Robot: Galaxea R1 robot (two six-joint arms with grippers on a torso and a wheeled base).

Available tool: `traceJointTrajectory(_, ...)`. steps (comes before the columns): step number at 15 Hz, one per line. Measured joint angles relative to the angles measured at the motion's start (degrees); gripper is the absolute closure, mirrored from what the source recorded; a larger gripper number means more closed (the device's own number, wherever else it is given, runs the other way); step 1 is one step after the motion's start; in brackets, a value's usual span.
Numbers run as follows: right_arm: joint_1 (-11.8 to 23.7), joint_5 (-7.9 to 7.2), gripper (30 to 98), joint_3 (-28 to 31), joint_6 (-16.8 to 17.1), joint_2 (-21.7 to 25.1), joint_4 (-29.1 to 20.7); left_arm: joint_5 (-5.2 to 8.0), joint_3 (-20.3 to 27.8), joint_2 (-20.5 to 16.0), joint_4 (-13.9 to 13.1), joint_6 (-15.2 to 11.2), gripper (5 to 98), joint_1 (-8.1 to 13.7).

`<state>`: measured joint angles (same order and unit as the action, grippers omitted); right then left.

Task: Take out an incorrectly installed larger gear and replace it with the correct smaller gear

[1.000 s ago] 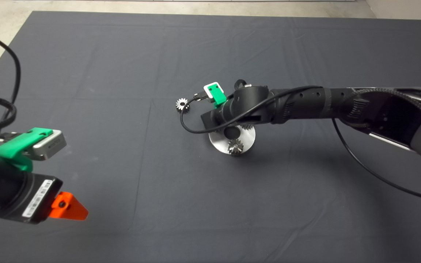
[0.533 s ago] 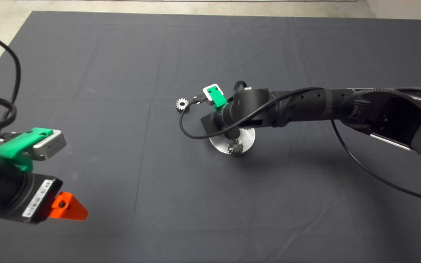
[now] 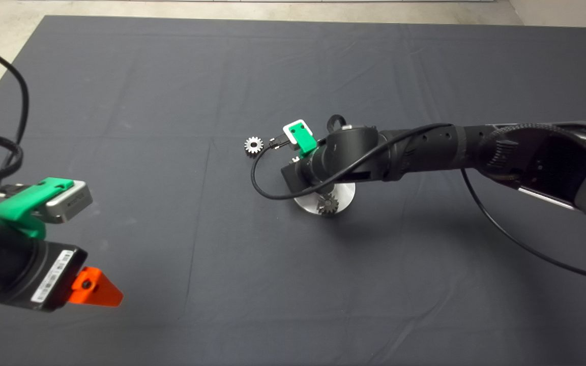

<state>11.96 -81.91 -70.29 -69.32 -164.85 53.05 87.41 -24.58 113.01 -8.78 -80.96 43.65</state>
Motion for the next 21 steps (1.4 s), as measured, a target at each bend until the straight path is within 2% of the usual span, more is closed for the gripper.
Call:
traceJointTrajectory(4,0.0,0.44,73.1,-0.29,-0.04,0.11,0.0,0.0,0.0,0.02,-0.01,0.0,5.5,0.0)
traceJointTrajectory(6,0.0,0.73,77.1,-0.93,-0.13,0.11,-0.02,0.0,0.0,0.0,-0.01,0.0,5.5,0.0)
traceJointTrajectory(21,-0.02,0.62,81.4,-0.84,0.02,0.09,0.0,0.0,0.0,0.17,-0.01,0.0,5.5,0.0)
